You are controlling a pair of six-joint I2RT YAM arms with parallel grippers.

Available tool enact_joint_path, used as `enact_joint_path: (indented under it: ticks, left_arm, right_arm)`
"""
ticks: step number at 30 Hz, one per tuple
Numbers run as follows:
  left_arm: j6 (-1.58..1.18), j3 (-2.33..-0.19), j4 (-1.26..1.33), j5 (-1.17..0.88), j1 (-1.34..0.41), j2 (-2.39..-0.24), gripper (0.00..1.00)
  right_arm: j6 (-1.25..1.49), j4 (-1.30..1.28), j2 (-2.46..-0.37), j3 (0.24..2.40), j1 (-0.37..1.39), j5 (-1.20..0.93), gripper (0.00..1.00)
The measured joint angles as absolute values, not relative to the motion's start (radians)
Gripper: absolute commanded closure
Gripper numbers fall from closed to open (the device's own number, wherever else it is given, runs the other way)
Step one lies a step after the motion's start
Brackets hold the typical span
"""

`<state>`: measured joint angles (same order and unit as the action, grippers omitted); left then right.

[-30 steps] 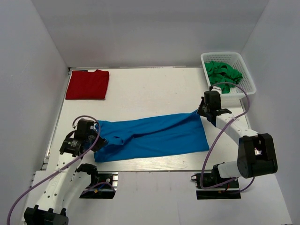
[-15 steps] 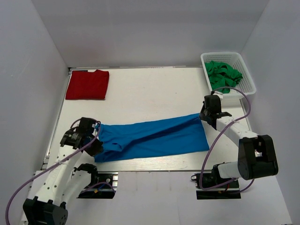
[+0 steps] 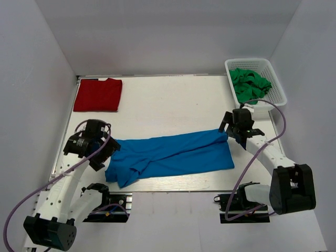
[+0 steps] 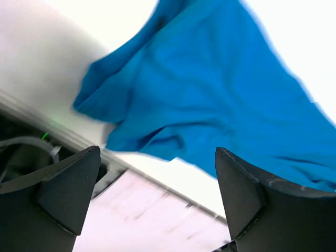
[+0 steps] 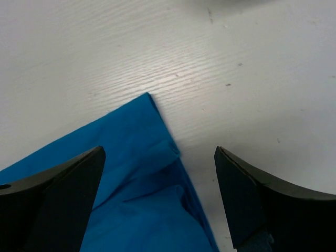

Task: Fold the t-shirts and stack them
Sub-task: Fold the other side of the tshirt into a rectangle, then rotate the tshirt 90 degrees

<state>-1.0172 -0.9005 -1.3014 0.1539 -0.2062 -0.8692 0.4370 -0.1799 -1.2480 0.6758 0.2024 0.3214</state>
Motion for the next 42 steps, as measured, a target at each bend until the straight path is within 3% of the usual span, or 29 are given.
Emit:
enact_joint_path:
  ticks: [8, 13, 20, 29, 32, 36, 42]
  left_arm:
    - [-0.949, -0.829, -0.923, 0.059, -0.206, -1.131, 0.0]
    - [-0.932, -0.784, -0.777, 0.038, -0.207, -1.329, 0.0]
    - [-0.921, -0.859, -0.741, 0.092, -0.207, -1.537, 0.0]
    - [-0.9, -1.028, -0.79, 0.095, -0.207, -1.711, 0.0]
    - [-0.875, -1.186, -0.798, 0.094, -0.207, -1.839, 0.0]
    - [-0.83, -1.624, -0.793, 0.083, -0.216, -2.126, 0.0]
    - [-0.767, -2.218, -0.503, 0.036, -0.278, -2.538, 0.0]
  right_arm:
    - [0.346, -0.106, -1.222, 0.687, 0.23, -0.006, 0.1]
    - [0.331, -0.057, -1.338, 0.691, 0.262, -0.148, 0.1]
    - [0.331, -0.108, -1.436, 0.69, 0.263, -0.148, 0.1]
    - [0.332, -0.192, -1.317, 0.626, 0.263, -0.086, 0.1]
    - [0.324, -0.188, -1.357, 0.625, 0.268, -0.117, 0.1]
    - [0.315, -0.149, -1.354, 0.611, 0.303, -0.169, 0.1]
    - [0.246, -0.191, -1.319, 0.585, 0.501, -0.34, 0.1]
